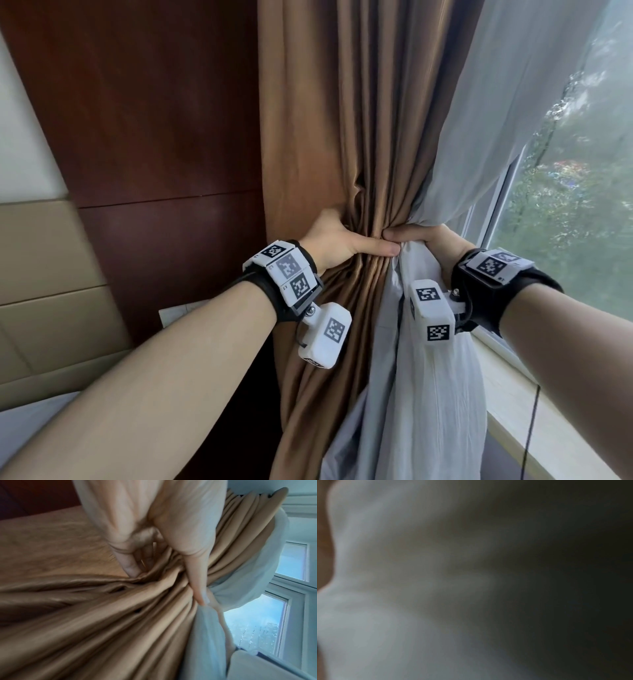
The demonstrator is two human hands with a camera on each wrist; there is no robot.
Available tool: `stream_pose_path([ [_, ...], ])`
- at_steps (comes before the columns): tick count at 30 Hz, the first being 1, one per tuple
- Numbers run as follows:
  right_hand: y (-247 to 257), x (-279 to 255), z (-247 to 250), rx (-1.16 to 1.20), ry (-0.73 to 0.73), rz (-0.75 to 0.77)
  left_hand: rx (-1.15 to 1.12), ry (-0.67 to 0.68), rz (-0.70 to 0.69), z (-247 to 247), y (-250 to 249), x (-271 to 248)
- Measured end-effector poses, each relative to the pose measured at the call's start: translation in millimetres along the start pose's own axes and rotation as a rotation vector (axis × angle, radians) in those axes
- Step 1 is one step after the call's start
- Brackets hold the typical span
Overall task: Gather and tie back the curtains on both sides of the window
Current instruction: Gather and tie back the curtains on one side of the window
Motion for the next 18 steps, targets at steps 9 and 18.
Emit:
stream_pose_path([
  [9,-2.1,3.0,-1.7,-0.001,-0.035,0.031,0.007,0.06,0.021,0.3,2.7,-2.8],
  [18,-1.2,-0.4,-1.1,0.009,-0.037,-0.034,0.05,0.115,0.052,2.7,-3.8,0.6],
])
Point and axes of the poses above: each hand's wrist, its own x-axis towards the middle knuckle, its own z-axis out of the back of the hand, y = z × x, the point moved 5 cm from there along x, towards the middle knuckle, and after that the axes turned 10 degrees about y, right-handed, at the moved point
